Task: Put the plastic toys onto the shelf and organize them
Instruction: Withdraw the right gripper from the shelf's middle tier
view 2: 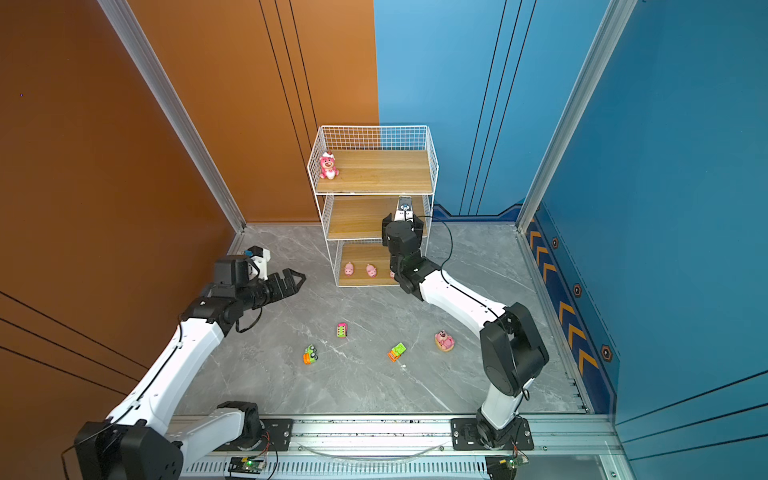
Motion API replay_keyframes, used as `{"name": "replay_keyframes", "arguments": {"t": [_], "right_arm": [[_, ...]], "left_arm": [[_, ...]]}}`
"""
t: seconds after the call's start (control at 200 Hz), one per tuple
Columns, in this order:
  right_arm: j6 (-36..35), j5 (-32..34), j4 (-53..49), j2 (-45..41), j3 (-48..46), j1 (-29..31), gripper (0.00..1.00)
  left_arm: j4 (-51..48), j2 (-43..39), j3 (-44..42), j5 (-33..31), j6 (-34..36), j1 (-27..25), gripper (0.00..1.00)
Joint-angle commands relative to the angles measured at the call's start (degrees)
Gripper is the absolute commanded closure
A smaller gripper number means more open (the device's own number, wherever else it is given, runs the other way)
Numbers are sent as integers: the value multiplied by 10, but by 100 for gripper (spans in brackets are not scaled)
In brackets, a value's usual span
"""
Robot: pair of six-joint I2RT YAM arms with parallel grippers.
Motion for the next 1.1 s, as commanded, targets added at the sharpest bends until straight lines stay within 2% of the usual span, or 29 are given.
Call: {"name": "replay_keyframes", "arguments": {"t": [0.0, 0.24, 0.41, 0.496, 0.556, 0.746, 0.836, 0.956, 1.096], "right_arm": [[0, -6, -8, -28, -11, -4, 29], [12, -18, -14, -60, -42, -4, 28], [40, -33, -31, -100, -80, -7, 30], [54, -52, -49, -123, -96, -9, 36], [74, -69, -86, -133, -96, -15, 44], [139, -197, -167, -157, -98, -45, 64], [165, -227, -176, -160, -101, -55, 73], [196, -263, -168, -150, -100, -71, 79], [217, -294, -162, -130, -87, -79, 82]], "left_arm": [[3, 1, -5, 14, -2, 7, 2], [2, 0, -5, 13, -1, 8, 2], [3, 1, -5, 14, -2, 8, 2], [3, 2, -4, 15, -3, 9, 2], [2, 2, -5, 15, -3, 9, 2], [5, 5, -5, 19, -5, 12, 2], [6, 6, -5, 21, -6, 12, 2], [6, 7, -4, 22, -6, 13, 2], [6, 6, -6, 22, -6, 13, 2]]}}
